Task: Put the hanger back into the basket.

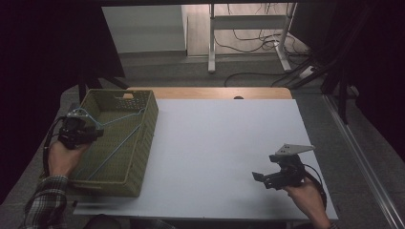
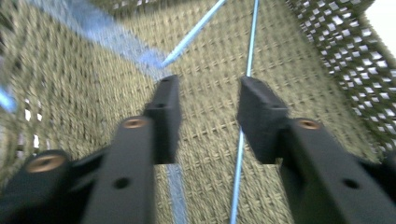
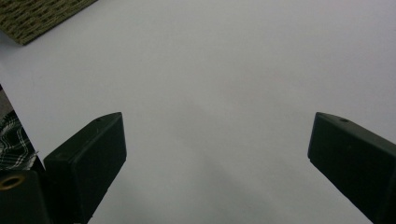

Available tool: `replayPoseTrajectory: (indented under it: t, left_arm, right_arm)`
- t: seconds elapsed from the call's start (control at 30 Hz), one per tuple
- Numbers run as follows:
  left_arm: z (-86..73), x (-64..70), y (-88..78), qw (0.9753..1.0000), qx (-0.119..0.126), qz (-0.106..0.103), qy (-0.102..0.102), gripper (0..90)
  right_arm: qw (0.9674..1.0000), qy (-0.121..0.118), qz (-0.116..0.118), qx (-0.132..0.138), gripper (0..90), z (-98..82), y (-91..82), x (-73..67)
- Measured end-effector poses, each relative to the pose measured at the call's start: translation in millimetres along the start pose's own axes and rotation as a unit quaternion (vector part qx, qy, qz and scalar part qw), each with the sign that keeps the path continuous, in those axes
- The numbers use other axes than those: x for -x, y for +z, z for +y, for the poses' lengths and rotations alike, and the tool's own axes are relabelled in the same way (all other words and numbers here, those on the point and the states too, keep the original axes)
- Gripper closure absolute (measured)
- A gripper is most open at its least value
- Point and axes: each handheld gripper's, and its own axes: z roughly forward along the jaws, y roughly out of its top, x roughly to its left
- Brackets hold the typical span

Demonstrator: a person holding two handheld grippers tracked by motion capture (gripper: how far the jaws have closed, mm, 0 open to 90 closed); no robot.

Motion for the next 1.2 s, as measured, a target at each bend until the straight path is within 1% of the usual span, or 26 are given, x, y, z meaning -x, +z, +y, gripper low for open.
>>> replayPoseTrajectory:
  t: [0.03,0.07,0.1,0.13,0.17,0.2,0.23,0.27,0.3,0.37,0.43,0.47,0.5,0.53,0.57,0.63,0.67,0.7,0.73,0.77,0.9,0.97,1.03,1.13,1.17,1.2]
  left_arm:
    - [0.2,4.2,-5.0,0.9998,0.012,-0.016,0.003,50.9]
    - [0.0,6.9,-8.3,0.9993,0.02,-0.03,0.005,43.6]
    - [-0.7,12.4,-14.0,0.9983,0.032,-0.049,0.004,40.0]
    - [-1.2,15.7,-17.4,0.9973,0.038,-0.062,0.005,35.9]
    - [-2.6,22.1,-22.9,0.9949,0.053,-0.086,0.005,33.2]
    - [-3.9,26.2,-26.1,0.9929,0.063,-0.101,0.003,29.7]
    - [-5.9,33.2,-30.9,0.9895,0.076,-0.123,0.004,27.9]
    - [-7.3,38.0,-33.7,0.9875,0.083,-0.134,0.006,25.2]
    - [-10.2,46.9,-38.6,0.9847,0.093,-0.147,0.014,23.0]
    - [-15.2,61.6,-45.0,0.9813,0.107,-0.158,0.025,16.3]
    - [-20.5,75.5,-49.3,0.9806,0.117,-0.155,0.027,7.8]
    - [-23.1,79.9,-50.7,0.9792,0.12,-0.161,0.029,6.0]
    - [-27.2,86.9,-52.4,0.9772,0.124,-0.17,0.026,5.3]
    - [-29.4,90.2,-52.9,0.9758,0.127,-0.176,0.022,2.4]
    - [-33.7,96.0,-53.8,0.9727,0.133,-0.189,0.018,2.3]
    - [-41.0,105.0,-53.2,0.968,0.139,-0.208,0.021,2.7]
    - [-43.8,109.2,-52.7,0.9681,0.138,-0.207,0.026,2.8]
    - [-48.0,116.6,-51.5,0.9685,0.136,-0.205,0.04,2.8]
    - [-50.0,121.3,-51.0,0.9695,0.133,-0.2,0.048,2.6]
    - [-52.8,129.2,-50.5,0.9714,0.129,-0.189,0.062,2.1]
    - [-60.3,148.9,-46.3,0.971,0.121,-0.182,0.097,0.1]
    - [-63.3,155.0,-40.6,0.9717,0.111,-0.178,0.109,0.0]
    - [-64.9,158.0,-35.0,0.9735,0.097,-0.17,0.119,0.0]
    - [-65.2,157.7,-31.1,0.9735,0.093,-0.176,0.113,0.0]
    - [-64.7,157.2,-31.3,0.9726,0.095,-0.181,0.111,0.0]
    - [-64.3,156.9,-31.7,0.9726,0.097,-0.18,0.11,0.0]
  right_arm:
    - [1.0,0.0,0.0,0.001,3.9,0.0,-0.6,0.2]
    - [1.0,0.0,-0.001,0.003,3.8,0.1,-1.8,0.0]
    - [1.0,0.0,-0.001,0.004,3.7,0.3,-2.9,-0.4]
    - [1.0,0.002,0.0,0.009,3.3,0.4,-4.7,-1.2]
    - [0.9999,0.003,0.002,0.011,3.2,0.4,-6.1,-1.6]
    - [0.9998,0.004,0.003,0.018,2.8,0.1,-8.4,-1.4]
    - [0.9997,0.005,0.005,0.021,2.5,-0.1,-9.9,-1.4]
    - [0.9996,0.007,0.004,0.028,2.2,-0.5,-11.9,-1.5]
    - [0.9995,0.008,0.002,0.03,2.2,-0.9,-13.3,-1.7]
    - [0.9995,0.005,-0.002,0.032,2.1,-2.0,-16.5,-2.0]
    - [0.9993,0.006,-0.007,0.035,2.1,-3.8,-19.0,-3.3]
    - [0.9993,0.005,-0.01,0.036,2.1,-5.2,-20.2,-3.6]
    - [0.9993,0.005,-0.011,0.037,2.1,-6.0,-20.9,-4.1]
    - [0.9992,0.004,-0.014,0.037,2.2,-7.1,-21.9,-4.8]
    - [0.9992,0.003,-0.015,0.038,2.2,-7.8,-22.3,-5.0]
    - [0.999,0.001,-0.018,0.041,2.2,-9.3,-24.0,-6.1]
    - [0.9989,0.0,-0.02,0.043,2.2,-10.2,-25.1,-6.7]
    - [0.9988,0.001,-0.021,0.044,2.2,-10.7,-25.7,-7.2]
    - [0.9987,-0.001,-0.024,0.044,2.2,-11.7,-26.9,-7.6]
    - [0.9986,0.0,-0.024,0.047,2.2,-12.5,-27.1,-7.9]
    - [0.9984,-0.002,-0.03,0.047,2.2,-16.4,-28.3,-7.0]
    - [0.9983,-0.001,-0.033,0.048,2.2,-18.6,-28.5,-4.3]
    - [0.9982,0.0,-0.037,0.047,2.3,-20.6,-27.8,-1.4]
    - [0.9982,0.001,-0.045,0.04,2.4,-24.6,-25.6,3.5]
    - [0.9982,0.002,-0.047,0.038,2.5,-25.2,-25.1,4.3]
    - [0.9981,0.001,-0.05,0.037,2.5,-26.2,-24.3,5.8]
